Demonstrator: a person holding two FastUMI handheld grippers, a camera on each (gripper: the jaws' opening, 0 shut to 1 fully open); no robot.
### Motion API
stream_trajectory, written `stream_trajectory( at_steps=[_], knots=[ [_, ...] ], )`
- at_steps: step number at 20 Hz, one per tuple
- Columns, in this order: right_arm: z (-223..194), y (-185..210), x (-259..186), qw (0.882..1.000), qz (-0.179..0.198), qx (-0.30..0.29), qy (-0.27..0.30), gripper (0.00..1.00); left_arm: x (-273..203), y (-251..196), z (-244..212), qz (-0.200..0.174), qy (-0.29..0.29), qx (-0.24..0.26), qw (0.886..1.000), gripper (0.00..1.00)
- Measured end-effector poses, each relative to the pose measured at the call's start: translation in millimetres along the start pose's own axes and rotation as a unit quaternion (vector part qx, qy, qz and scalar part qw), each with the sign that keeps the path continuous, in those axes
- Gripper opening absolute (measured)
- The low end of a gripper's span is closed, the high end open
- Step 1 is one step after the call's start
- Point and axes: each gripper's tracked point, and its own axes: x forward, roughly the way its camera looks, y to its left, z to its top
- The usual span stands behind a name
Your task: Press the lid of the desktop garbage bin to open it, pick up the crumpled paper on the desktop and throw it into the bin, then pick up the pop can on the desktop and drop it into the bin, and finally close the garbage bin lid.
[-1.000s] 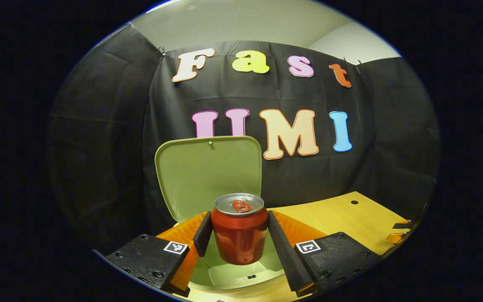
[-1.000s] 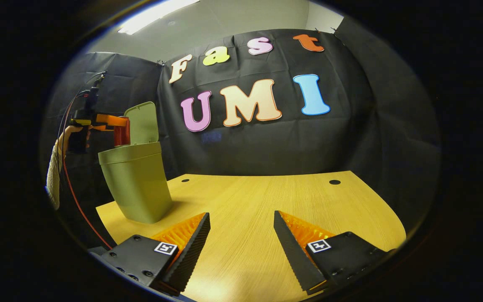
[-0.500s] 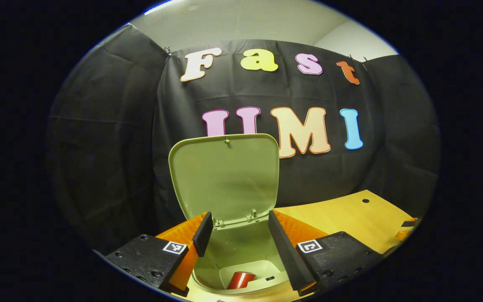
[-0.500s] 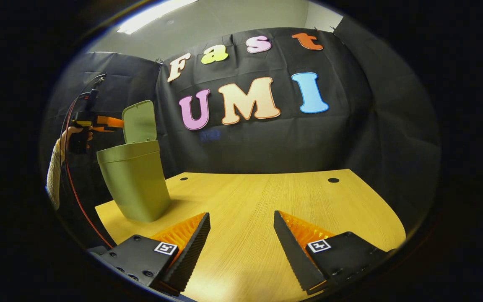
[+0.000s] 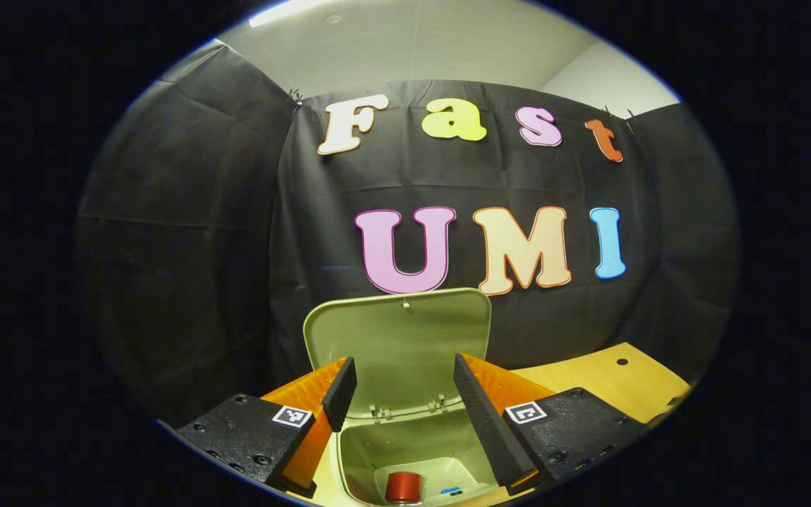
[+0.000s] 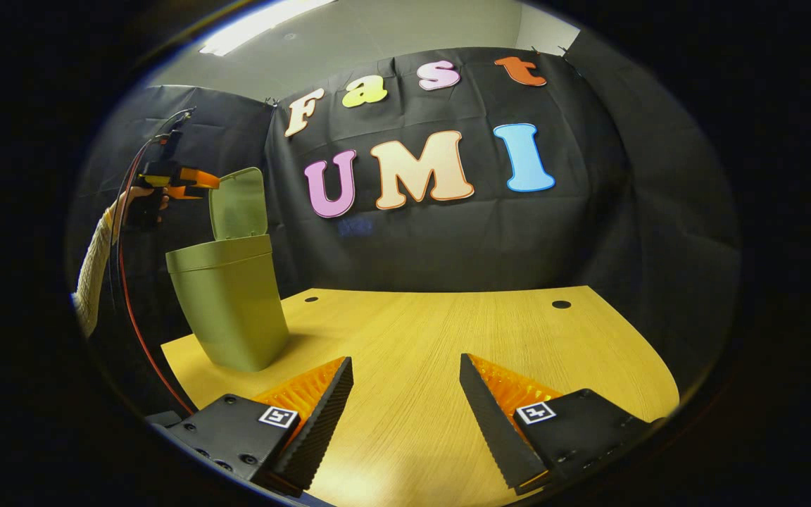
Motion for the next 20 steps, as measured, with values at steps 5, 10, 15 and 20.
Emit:
stream_trajectory(
  at_steps=[5,10,15,20],
  knots=[
    [-4,-1,3,1.000,0.002,0.001,0.009,0.96,11,-3,29,0.001,-0.022,-0.020,1.000,0.87],
    [-9,1,4,1.000,0.007,0.002,0.018,0.96,27,1,53,0.014,-0.027,-0.014,0.999,0.87],
    [-13,1,-4,1.000,0.009,0.000,0.019,0.96,55,19,59,0.049,-0.012,0.013,0.999,0.87],
    [-16,-1,-1,1.000,0.003,-0.004,0.025,0.96,74,12,48,0.043,0.004,0.007,0.999,0.87]
  ],
)
